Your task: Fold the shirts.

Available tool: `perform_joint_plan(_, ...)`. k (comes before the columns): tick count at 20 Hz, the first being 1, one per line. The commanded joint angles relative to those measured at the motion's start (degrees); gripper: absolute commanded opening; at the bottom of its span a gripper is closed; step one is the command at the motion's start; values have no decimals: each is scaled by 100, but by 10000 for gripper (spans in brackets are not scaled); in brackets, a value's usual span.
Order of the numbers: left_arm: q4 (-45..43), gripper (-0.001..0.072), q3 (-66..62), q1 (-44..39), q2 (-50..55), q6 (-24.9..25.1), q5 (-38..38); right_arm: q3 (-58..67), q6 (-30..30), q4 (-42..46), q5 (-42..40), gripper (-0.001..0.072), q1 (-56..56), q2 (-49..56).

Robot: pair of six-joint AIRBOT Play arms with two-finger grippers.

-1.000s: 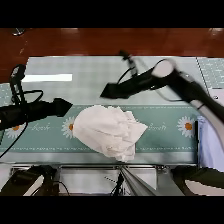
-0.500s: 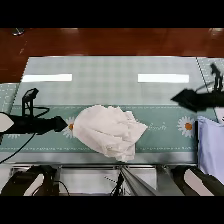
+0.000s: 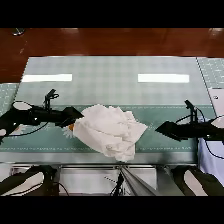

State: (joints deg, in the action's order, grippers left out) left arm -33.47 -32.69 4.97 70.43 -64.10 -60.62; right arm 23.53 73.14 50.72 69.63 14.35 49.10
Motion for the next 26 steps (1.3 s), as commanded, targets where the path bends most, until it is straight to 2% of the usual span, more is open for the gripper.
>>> perform_joint_plan(1,564,438,-275,0,723,492,-4,-105,273,-17,-68,620,-662,28)
perform_joint_plan(2,564,68,-341,0,782,494,-28,-105,365,-31,-90,620,-887,114)
perform_joint_plan(3,562,24,-396,0,802,516,-26,-105,450,-103,-142,620,-1139,229)
perform_joint_plan(11,562,24,-625,0,807,595,-59,0,461,-1495,-2076,616,-2315,1263)
perform_joint_plan(13,562,24,-625,0,804,595,-111,223,457,-1510,-2083,511,-2455,1659)
perform_joint_plan(14,562,24,-625,-2,800,595,-136,374,400,-1519,-2052,354,-2457,1856)
perform_joint_plan(15,564,24,-625,-26,793,595,-149,564,192,-1541,-2006,70,-2444,2002)
perform_joint_plan(16,568,24,-625,-52,791,592,-173,780,-7,-1578,-1976,28,-2446,2079)
perform_joint_plan(19,1027,23,-758,-33,675,601,-385,2068,-138,-1257,-1340,27,-2323,2092)
perform_joint_plan(21,1482,24,-1226,13,402,599,-505,3578,221,-551,-758,27,-2131,2092)
perform_joint_plan(24,2092,23,-2706,59,-188,570,-479,6463,879,713,-258,27,-1937,2092)
perform_joint_plan(26,1980,23,-4068,92,-459,179,-435,8321,1025,1366,61,27,-1904,2092)
